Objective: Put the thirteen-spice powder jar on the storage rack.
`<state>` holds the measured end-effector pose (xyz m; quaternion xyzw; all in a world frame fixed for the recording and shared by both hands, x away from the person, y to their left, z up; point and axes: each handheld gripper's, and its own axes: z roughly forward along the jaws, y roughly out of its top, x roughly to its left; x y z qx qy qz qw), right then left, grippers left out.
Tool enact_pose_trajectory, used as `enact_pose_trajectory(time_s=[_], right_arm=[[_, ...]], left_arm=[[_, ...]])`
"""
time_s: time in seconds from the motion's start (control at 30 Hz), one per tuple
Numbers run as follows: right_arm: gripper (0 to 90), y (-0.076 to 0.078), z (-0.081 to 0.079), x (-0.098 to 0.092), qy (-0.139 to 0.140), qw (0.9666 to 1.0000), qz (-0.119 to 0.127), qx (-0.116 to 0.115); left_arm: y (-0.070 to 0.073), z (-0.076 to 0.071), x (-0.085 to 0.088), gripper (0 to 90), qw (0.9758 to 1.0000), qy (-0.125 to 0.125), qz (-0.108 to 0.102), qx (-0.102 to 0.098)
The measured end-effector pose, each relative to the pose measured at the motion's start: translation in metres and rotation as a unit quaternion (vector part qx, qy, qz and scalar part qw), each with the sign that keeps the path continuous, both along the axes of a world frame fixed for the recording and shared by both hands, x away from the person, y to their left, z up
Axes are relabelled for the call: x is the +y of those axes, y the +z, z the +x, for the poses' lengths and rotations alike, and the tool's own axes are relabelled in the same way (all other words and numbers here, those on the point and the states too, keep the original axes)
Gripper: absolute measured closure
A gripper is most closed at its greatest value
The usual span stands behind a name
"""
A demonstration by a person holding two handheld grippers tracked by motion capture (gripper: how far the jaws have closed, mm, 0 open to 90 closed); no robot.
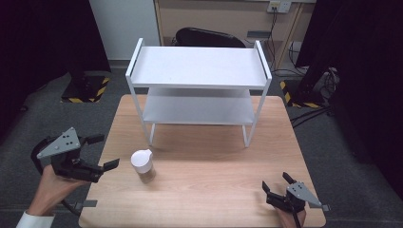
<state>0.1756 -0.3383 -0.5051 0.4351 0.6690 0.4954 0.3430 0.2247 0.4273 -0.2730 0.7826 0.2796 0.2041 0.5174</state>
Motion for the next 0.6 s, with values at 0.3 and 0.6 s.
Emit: enact_pose_trajectory(time_s=[0.3, 0.6], right_arm=[[9.0, 0.0008, 0.0014, 0.0011, -0.001, 1.0000, 0.000, 0.003], [9.1, 0.0008, 0.0019, 0.0017, -0.001, 1.0000, -0.002, 0.003]], left_arm=[[0.0025, -0.0021, 0.0001, 2.3, 1.0000, 0.000, 0.006, 0.001], [0.0075, -0.0042, 0.0014, 2.4, 0.9998, 0.000, 0.018, 0.006]])
